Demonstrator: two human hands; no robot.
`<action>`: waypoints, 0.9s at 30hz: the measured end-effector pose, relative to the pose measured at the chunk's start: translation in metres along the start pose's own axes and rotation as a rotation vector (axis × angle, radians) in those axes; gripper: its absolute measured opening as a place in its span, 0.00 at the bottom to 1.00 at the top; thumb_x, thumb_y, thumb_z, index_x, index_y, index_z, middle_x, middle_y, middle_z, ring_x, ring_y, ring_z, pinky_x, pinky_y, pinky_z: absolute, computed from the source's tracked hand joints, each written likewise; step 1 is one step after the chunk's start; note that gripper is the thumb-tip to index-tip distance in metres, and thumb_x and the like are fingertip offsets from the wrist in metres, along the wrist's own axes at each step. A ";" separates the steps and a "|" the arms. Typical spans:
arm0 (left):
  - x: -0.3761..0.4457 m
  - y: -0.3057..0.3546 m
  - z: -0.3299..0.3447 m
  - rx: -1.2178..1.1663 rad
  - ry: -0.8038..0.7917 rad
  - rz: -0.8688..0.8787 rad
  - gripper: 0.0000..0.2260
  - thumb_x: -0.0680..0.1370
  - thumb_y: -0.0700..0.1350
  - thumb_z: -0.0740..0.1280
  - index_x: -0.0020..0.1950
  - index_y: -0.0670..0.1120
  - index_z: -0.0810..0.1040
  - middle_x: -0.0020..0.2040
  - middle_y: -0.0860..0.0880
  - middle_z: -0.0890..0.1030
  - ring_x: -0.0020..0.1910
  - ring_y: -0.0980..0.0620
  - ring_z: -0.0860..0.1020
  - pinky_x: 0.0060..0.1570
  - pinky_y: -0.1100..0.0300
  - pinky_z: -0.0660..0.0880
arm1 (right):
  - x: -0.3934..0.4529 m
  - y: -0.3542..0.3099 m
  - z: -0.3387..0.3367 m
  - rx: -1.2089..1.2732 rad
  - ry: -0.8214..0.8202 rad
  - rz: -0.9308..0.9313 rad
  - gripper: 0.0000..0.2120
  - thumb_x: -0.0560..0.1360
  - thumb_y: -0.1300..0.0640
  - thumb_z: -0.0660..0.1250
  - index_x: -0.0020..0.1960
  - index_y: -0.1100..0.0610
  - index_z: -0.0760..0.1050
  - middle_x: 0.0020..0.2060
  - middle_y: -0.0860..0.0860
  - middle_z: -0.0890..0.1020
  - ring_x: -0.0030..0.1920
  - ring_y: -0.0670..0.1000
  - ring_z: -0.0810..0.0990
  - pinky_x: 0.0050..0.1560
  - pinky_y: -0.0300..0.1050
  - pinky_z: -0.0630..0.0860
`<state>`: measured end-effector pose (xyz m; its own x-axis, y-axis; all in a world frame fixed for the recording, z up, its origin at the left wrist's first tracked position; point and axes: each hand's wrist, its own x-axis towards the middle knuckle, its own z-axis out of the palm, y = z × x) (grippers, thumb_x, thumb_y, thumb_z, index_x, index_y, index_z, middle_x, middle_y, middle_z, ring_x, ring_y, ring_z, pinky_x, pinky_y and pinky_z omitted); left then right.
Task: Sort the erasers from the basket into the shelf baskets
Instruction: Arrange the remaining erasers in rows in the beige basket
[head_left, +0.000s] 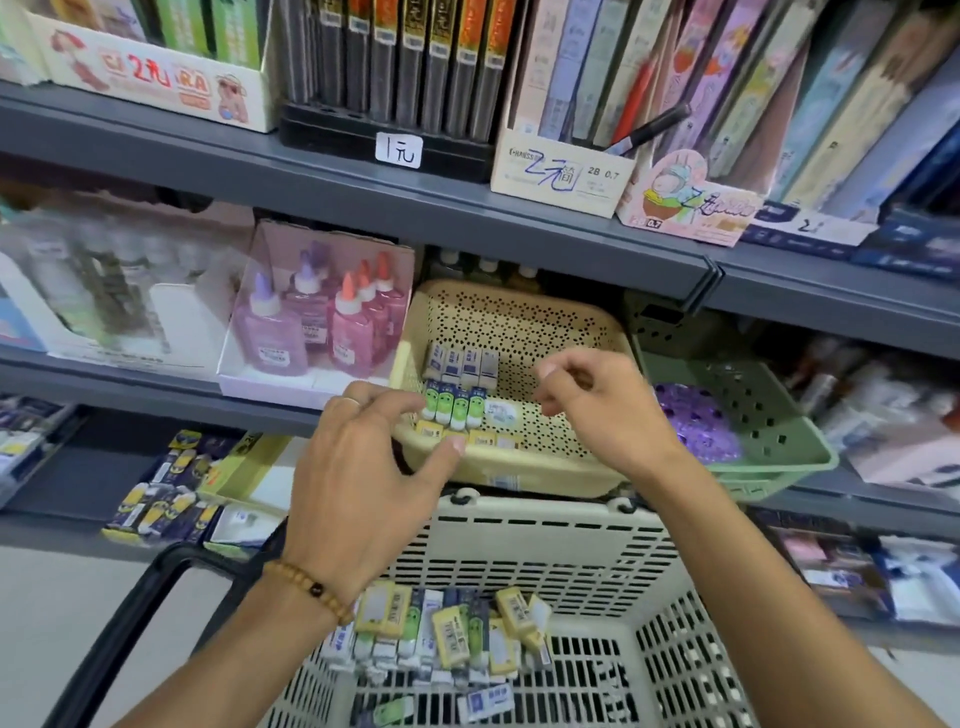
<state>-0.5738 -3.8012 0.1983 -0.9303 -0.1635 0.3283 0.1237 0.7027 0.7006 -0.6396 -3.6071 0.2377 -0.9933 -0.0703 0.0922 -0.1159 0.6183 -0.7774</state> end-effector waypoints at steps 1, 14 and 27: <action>-0.008 0.005 -0.001 -0.155 0.001 -0.059 0.14 0.71 0.60 0.70 0.53 0.55 0.79 0.48 0.59 0.75 0.50 0.59 0.76 0.49 0.62 0.74 | -0.014 -0.004 -0.002 0.080 0.045 -0.019 0.09 0.80 0.56 0.64 0.42 0.50 0.80 0.39 0.50 0.84 0.41 0.49 0.84 0.41 0.41 0.78; -0.100 -0.055 0.079 0.076 -0.592 -0.275 0.20 0.74 0.57 0.69 0.61 0.51 0.70 0.58 0.50 0.74 0.58 0.49 0.74 0.56 0.54 0.73 | -0.127 0.103 0.034 0.258 -0.096 0.591 0.09 0.79 0.59 0.64 0.44 0.59 0.80 0.43 0.58 0.84 0.39 0.49 0.81 0.38 0.40 0.78; -0.146 -0.063 0.170 0.626 -0.504 0.114 0.26 0.69 0.60 0.60 0.63 0.49 0.73 0.63 0.47 0.73 0.61 0.39 0.68 0.58 0.41 0.64 | -0.108 0.185 0.094 0.227 -0.389 0.860 0.26 0.74 0.42 0.69 0.61 0.61 0.74 0.56 0.56 0.81 0.52 0.54 0.81 0.53 0.53 0.82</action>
<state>-0.5041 -3.7043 -0.0013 -0.9858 0.1594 -0.0527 0.1502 0.9777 0.1466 -0.5542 -3.5589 0.0251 -0.6655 0.0559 -0.7443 0.6931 0.4165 -0.5883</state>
